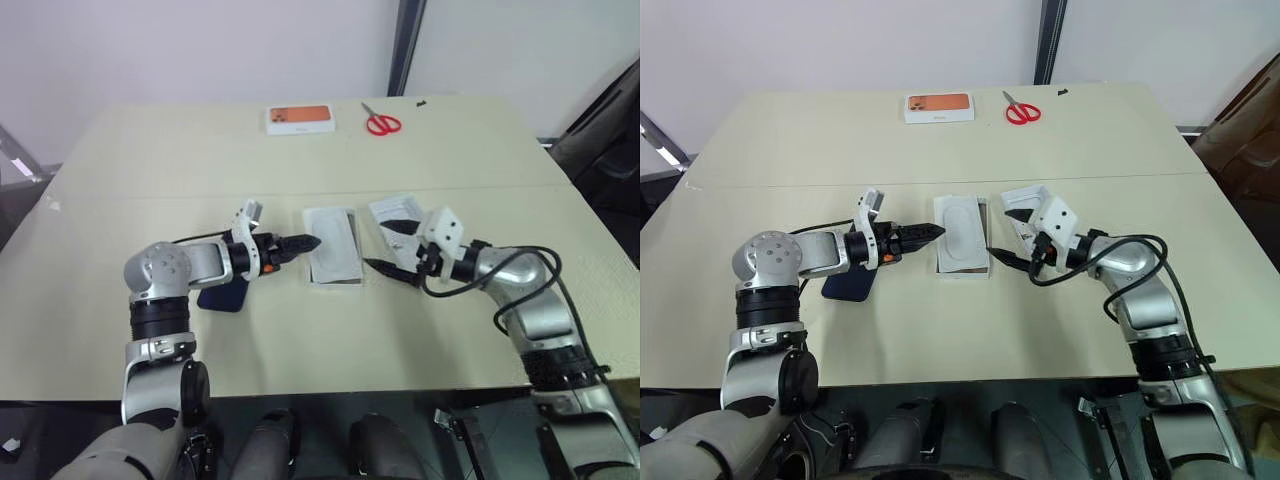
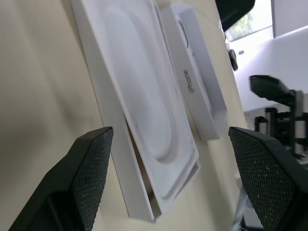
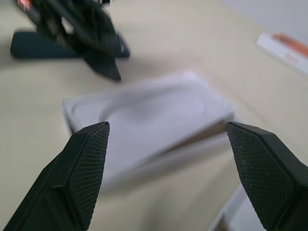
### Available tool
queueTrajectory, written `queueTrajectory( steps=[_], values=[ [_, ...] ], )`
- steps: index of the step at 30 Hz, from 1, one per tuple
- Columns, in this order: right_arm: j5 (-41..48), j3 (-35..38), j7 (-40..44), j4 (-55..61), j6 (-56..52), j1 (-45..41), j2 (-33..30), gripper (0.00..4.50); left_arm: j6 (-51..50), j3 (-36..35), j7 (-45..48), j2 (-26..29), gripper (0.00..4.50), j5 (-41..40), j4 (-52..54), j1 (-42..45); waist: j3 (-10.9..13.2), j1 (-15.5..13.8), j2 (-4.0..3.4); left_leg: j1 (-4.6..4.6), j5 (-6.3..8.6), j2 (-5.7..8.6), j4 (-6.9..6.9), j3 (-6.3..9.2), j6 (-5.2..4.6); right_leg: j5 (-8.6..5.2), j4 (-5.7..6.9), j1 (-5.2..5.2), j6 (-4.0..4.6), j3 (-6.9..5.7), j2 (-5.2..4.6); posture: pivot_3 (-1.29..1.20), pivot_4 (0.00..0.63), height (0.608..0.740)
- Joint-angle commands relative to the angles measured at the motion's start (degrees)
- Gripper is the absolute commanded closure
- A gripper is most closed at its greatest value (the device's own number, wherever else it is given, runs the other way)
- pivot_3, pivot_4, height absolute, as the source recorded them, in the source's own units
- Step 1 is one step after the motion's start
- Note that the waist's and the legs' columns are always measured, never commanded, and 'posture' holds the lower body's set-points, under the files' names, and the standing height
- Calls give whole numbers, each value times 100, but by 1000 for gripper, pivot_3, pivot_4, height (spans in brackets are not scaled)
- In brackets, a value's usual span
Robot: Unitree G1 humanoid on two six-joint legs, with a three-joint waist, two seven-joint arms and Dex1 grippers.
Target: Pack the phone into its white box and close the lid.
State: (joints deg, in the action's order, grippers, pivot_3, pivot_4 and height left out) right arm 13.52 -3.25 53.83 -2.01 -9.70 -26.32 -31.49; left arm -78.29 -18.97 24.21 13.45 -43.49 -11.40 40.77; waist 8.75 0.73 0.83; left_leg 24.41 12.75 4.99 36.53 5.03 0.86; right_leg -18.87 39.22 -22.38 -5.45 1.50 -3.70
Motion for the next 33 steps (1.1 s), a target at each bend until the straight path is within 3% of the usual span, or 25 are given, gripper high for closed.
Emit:
queueTrajectory(
  steps=[1,4,9,10,13,17,25,33],
  values=[
    [86,15,-197,84,-132,-306,221,689,1070,381,611,381,442,254,603,-214,0,3,0,0,0,0,-1,0,1,0,0,0,0,0,0,0,150,734],
    [-279,-255,-394,-75,-74,-445,352,1664,2490,869,1370,951,425,866,781,-619,-1,23,-1,-1,-2,-1,-6,-1,3,0,-1,-2,1,1,0,0,150,734],
    [-1030,-797,-829,-573,85,-722,656,4385,4428,1261,2456,1694,425,1589,667,-1259,0,13,-5,-3,-8,0,-29,-4,13,0,-4,-15,3,7,-1,0,150,734],
    [-1210,-916,-926,-694,152,-801,712,4452,4908,1282,2617,1770,425,1740,668,-1393,0,12,-5,-2,-8,0,-29,-5,13,1,-4,-15,3,7,-3,0,150,734],
    [-1454,-1131,-1074,-964,217,-1074,939,4452,4814,953,2828,1754,425,1301,647,-1447,1,-8,-5,-2,-8,1,-30,-2,13,1,-7,-13,3,4,-5,0,150,734],
    [-1735,-1187,-1441,-1574,199,-1585,1225,4452,5324,1023,3085,1830,425,1473,770,-1664,1,19,-5,-1,-8,2,-31,-1,13,1,-5,-15,3,3,-4,0,150,734],
    [-2443,-1496,-1786,-2623,487,-2016,1289,4452,5418,1158,2851,1669,425,1546,931,-1858,1,31,-5,-2,-9,2,-33,1,12,1,-3,-16,3,1,-2,0,150,734],
    [-2819,-1631,-1763,-2557,567,-1960,1141,4452,5429,1196,2664,1574,425,1602,1050,-1957,0,47,-5,-2,-9,0,-35,0,13,1,1,-19,3,2,0,0,150,734]
  ],
)
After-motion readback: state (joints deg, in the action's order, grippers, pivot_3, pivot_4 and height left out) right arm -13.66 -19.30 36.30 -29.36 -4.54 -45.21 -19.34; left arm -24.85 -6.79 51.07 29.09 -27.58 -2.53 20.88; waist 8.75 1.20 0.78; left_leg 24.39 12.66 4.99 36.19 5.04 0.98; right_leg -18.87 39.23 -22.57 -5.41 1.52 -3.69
